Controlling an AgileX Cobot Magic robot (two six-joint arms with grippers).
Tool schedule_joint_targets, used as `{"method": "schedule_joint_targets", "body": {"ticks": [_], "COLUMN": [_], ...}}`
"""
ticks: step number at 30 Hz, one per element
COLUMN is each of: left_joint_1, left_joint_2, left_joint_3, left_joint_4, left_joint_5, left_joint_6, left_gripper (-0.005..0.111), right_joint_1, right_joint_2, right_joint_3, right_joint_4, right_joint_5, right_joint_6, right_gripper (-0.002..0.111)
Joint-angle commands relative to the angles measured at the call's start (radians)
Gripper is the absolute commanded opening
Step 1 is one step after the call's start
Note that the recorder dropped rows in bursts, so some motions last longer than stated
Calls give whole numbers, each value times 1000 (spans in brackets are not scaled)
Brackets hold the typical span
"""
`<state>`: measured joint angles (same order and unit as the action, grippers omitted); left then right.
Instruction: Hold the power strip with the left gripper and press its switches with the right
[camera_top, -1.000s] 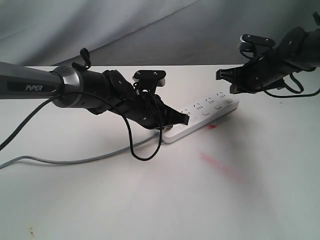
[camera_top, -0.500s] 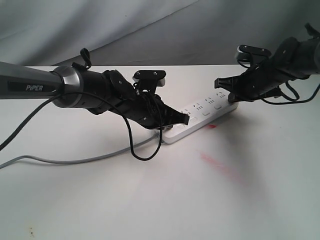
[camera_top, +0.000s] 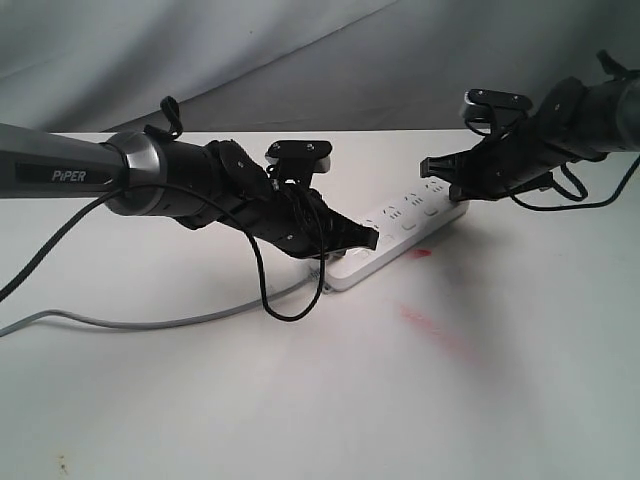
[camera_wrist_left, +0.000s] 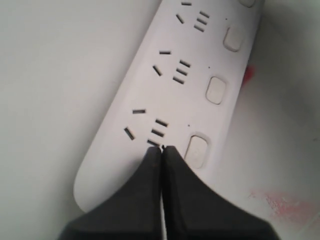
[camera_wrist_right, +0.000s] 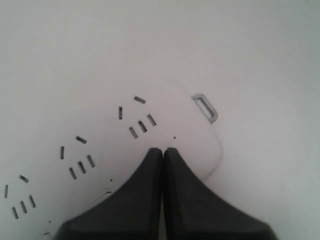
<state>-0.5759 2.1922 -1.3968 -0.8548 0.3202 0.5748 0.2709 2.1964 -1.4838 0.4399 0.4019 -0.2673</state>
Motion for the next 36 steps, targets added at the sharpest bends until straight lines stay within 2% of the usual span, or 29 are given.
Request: {"method": "schedule_joint_targets", "body": {"ticks": [1,36], "left_joint_1": [-5,-5], "left_joint_2": [-3,-3], "left_joint_3": [-5,-5], "left_joint_4": [-5,-5], "left_joint_5": [-7,-3], "left_joint_6": [1,1], "left_gripper": [0,0], "right_joint_1": [10,10], "right_joint_2": [-28,26], "right_joint_3": [3,3], "right_joint_4": [-5,-21], "right_joint_5": [-23,-33], "right_joint_6": [-13,-16], "right_gripper": [0,0]}}
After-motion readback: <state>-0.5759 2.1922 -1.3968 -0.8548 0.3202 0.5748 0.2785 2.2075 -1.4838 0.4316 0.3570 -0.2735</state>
